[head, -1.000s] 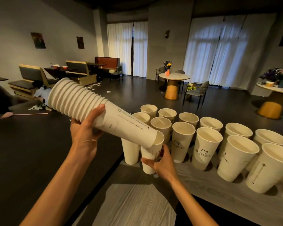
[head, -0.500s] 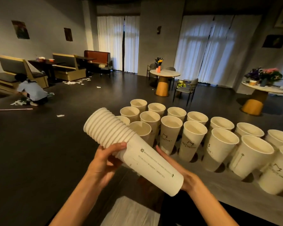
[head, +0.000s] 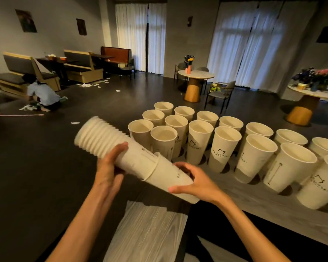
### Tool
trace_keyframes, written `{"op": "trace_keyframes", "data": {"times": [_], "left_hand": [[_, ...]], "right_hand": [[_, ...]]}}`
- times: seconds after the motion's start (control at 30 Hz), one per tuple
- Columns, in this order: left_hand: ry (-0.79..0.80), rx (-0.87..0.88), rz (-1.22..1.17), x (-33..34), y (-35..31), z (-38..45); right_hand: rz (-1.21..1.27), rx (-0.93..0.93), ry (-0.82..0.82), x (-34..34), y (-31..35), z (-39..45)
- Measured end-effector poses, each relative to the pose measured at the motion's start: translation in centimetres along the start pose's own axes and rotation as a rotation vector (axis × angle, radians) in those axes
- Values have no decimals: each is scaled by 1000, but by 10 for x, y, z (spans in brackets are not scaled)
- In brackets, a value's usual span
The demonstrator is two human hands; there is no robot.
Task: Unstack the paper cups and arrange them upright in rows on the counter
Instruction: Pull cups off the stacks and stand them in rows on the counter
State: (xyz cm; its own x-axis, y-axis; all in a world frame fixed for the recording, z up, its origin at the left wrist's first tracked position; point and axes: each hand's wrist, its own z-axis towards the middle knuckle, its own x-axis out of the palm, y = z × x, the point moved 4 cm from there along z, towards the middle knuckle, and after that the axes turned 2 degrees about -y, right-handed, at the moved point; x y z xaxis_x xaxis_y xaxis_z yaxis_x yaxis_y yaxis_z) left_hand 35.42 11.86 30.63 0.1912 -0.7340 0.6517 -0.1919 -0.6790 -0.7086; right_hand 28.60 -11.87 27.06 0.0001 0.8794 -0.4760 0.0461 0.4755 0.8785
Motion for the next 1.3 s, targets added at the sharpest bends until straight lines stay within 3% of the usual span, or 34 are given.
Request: {"op": "trace_keyframes", "data": {"times": [0.13,0.23,0.53,0.73,0.8,0.87,0.93,1.03,1.17,1.3], "left_hand": [[-22,-58,-260,-11,-35,3],[-30,-53,-342,-18,-47,2],[81,-149,-330,-12,-22,-16],[168,-198,-296,17,4,-28],[229,-214,-262,29,14,-34],[271,-242,-211,40,28,-43],[310,-250,-140,47,40,-49],[319,-240,-84,48,51,-51],[294,-145,-3,41,56,-49],[262,-24,123,43,52,-56]], "right_hand": [[99,-42,-284,-20,-19,-12],[253,27,-448,-29,-27,-10],[309,123,-574,-25,-27,14],[119,312,-454,-33,-45,-8],[184,398,-351,-34,-46,-23],[638,554,-12,-20,-38,-37],[1000,522,377,-6,-14,-49],[885,352,562,1,-4,-52],[696,315,481,-4,-7,-56],[322,154,159,-21,-6,-60]]}}
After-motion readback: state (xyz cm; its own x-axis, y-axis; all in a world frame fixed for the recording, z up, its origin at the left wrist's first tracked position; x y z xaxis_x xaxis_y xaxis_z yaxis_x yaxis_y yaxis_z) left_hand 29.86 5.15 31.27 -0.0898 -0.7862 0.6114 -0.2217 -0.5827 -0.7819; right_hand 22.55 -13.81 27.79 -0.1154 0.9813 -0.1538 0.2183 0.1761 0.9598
